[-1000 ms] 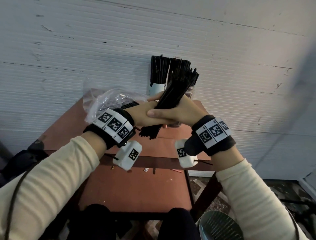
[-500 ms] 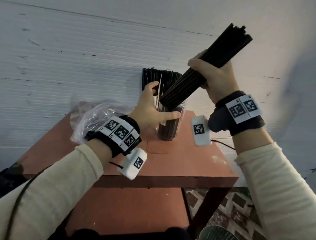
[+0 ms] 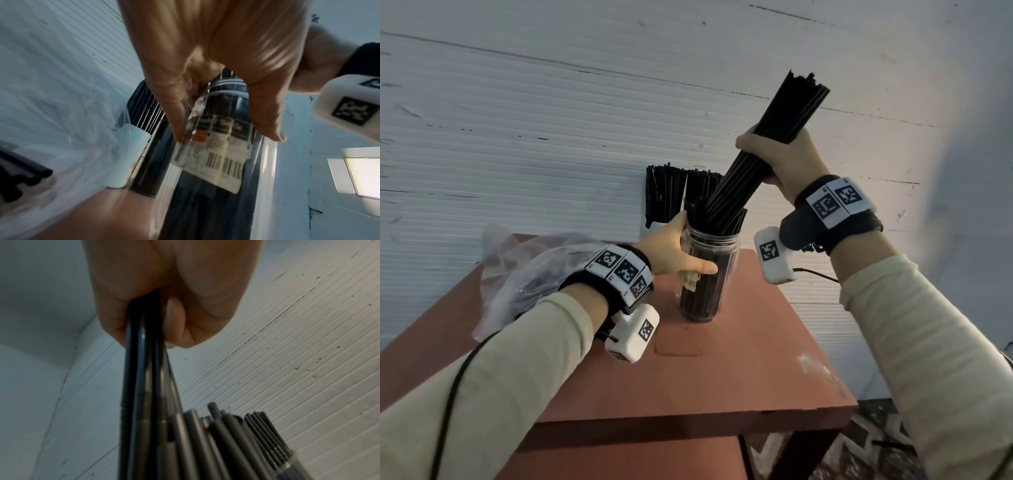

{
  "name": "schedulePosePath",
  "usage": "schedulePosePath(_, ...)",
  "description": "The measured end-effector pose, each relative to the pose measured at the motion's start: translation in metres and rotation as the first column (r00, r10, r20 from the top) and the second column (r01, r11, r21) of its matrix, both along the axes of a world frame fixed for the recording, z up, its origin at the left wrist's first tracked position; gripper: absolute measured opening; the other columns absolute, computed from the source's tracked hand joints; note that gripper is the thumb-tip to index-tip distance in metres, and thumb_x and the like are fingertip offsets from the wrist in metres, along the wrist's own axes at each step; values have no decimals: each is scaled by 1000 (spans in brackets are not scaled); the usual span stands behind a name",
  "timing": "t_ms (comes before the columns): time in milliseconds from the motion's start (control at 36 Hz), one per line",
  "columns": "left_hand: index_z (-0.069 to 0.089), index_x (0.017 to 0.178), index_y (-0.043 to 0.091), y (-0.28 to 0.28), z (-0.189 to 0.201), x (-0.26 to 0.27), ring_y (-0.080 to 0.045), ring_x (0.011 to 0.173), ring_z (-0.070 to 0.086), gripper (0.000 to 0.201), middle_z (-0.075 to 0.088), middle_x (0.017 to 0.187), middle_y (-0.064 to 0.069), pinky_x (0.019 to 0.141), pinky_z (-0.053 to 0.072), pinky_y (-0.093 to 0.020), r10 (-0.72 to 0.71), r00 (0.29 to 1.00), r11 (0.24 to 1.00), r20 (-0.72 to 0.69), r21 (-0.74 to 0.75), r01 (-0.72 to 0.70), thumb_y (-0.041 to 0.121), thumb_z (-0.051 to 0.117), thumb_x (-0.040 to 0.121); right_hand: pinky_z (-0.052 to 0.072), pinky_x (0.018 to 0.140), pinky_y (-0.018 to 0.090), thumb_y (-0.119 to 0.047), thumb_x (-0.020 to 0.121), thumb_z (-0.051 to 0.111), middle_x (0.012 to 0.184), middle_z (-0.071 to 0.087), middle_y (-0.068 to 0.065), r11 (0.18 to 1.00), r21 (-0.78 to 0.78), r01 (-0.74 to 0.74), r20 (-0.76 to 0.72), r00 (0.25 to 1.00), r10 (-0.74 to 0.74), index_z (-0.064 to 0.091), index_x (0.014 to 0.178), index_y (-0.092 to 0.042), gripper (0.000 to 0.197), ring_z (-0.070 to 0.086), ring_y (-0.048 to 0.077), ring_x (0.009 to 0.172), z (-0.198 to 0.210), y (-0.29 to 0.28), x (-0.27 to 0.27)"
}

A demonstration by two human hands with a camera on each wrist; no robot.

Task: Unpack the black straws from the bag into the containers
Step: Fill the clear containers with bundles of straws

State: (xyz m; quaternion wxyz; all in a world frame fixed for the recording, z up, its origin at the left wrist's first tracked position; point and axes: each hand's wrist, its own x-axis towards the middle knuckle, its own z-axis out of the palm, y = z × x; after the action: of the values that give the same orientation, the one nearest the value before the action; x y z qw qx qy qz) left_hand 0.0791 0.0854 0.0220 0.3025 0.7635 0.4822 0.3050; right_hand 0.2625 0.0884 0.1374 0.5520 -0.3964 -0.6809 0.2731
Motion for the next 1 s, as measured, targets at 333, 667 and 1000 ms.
schedulePosePath(333,24,150,22,4,-1,-2,-2,119,39,98,46,142,8,97,29,-20,-29,1000,999,-1,18,29,32,83,73,41,50,17,-22,79,74,64,55,-2,994,-83,68,278,960,-43,56,71,-14,21,53,5,54,-20,18,-14)
schedulePosePath(667,26,148,22,2,0,0,-5,122,43,95,48,141,6,100,30,-21,-17,999,999,-46,46,19,33,84,73,50,93,46,-69,59,66,95,69,1,978,-51,202,459,875,-156,69,81,-27,48,57,29,108,-54,16,-20)
schedulePosePath(1000,25,149,21,-1,2,1,-12,132,43,94,46,145,4,97,30,-20,4,997,998,-72,55,0,32,82,75,45,98,16,-16,83,71,141,37,0,910,413,11,222,968,-113,30,141,-15,71,47,18,128,-34,-3,-35)
